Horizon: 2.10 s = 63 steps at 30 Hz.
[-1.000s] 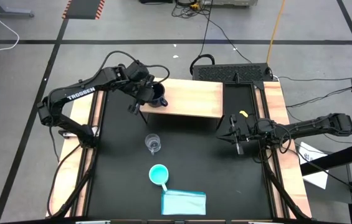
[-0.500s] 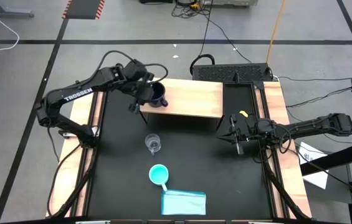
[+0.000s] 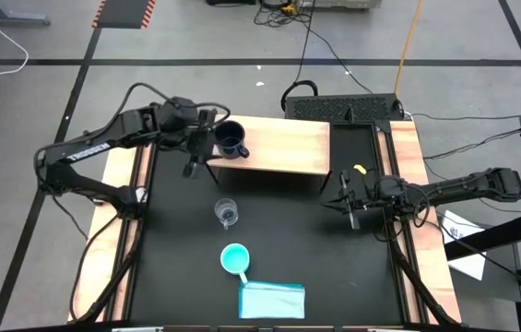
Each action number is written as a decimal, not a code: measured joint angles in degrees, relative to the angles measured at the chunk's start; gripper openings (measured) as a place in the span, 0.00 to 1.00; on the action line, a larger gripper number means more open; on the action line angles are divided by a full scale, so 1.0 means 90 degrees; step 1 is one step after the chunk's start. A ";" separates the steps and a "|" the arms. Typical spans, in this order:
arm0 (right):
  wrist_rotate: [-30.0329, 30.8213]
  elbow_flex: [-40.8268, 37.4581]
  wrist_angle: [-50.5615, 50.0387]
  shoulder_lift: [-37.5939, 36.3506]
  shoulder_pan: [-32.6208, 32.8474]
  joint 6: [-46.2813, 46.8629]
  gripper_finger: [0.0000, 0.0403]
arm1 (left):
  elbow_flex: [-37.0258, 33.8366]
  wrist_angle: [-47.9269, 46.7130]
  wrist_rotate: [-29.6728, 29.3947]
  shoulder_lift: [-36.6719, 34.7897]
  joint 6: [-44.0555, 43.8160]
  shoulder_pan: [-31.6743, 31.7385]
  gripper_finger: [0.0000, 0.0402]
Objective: Stack small to large cups/mugs on shelf
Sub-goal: Put the dark blue mug on the shelf
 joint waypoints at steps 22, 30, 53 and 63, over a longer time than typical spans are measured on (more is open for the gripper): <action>0.0000 0.0055 0.0470 -0.0005 -0.0002 0.0005 0.00 | -0.2793 0.2447 -0.0732 -0.1582 -0.2190 -0.1253 0.00; -0.0007 0.0396 0.0170 0.0063 -0.0002 -0.0105 0.00 | -0.4744 0.4237 -0.1159 -0.2577 -0.2857 -0.1553 0.00; -0.0005 0.0869 -0.0085 0.0325 -0.0002 0.0007 0.00 | -0.8099 0.7250 -0.1676 -0.4594 -0.3256 -0.1719 0.00; -0.0005 0.0874 -0.0054 0.0328 -0.0013 0.0016 0.00 | -0.8228 0.7052 -0.1666 -0.5071 -0.3530 -0.1550 0.00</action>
